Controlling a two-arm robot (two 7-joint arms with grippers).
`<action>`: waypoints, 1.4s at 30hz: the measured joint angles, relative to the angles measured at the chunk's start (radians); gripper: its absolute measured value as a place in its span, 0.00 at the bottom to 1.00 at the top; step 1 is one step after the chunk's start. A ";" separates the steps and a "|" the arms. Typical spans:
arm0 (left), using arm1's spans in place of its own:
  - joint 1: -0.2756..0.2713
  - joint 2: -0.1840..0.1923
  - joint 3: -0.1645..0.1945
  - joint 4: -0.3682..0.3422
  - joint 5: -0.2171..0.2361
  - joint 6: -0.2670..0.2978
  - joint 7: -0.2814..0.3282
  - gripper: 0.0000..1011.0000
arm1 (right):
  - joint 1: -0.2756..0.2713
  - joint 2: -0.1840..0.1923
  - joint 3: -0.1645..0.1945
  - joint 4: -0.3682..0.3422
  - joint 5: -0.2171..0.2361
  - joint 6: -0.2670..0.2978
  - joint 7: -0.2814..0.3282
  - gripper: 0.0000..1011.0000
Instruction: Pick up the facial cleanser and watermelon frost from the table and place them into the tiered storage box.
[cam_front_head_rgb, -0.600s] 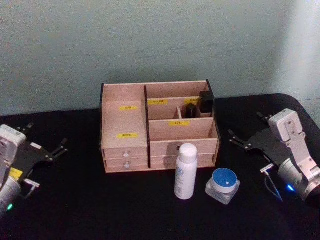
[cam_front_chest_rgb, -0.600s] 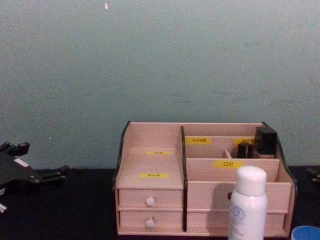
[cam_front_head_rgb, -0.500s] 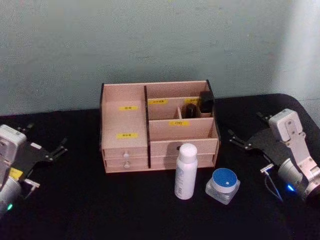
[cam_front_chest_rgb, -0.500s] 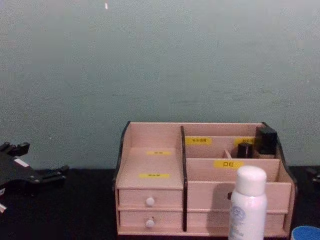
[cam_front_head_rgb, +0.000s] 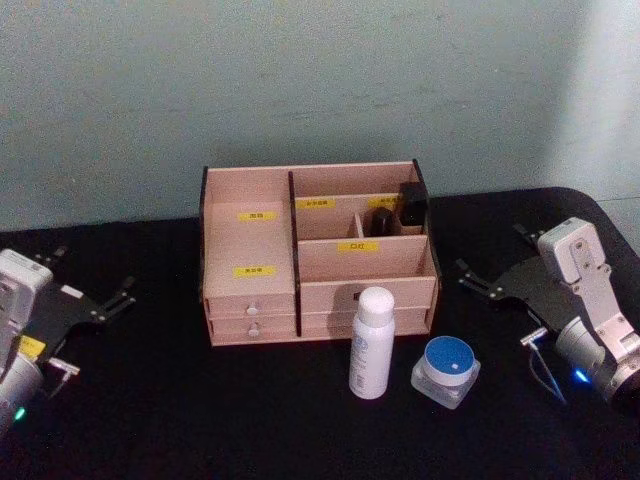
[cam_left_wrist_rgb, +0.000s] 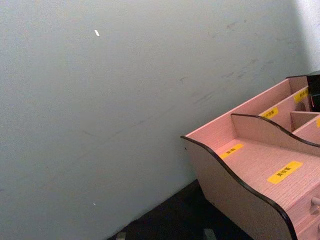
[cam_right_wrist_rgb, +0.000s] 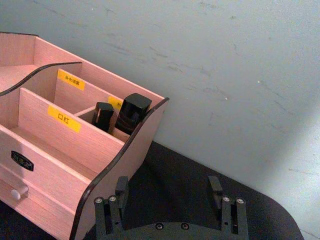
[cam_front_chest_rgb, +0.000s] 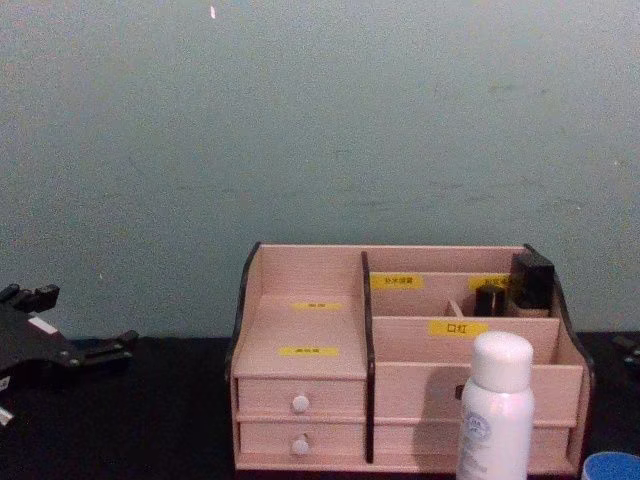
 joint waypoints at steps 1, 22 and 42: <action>0.000 0.000 0.000 0.000 0.000 0.000 0.000 0.99 | 0.000 0.000 0.000 0.000 0.000 0.000 0.000 0.99; 0.000 0.000 0.000 0.000 0.000 0.000 0.000 0.99 | -0.025 -0.014 0.053 -0.015 -0.012 -0.005 0.012 0.99; 0.000 0.000 0.000 0.000 0.000 0.000 0.000 0.99 | -0.142 0.065 0.152 -0.137 0.090 -0.061 0.189 0.99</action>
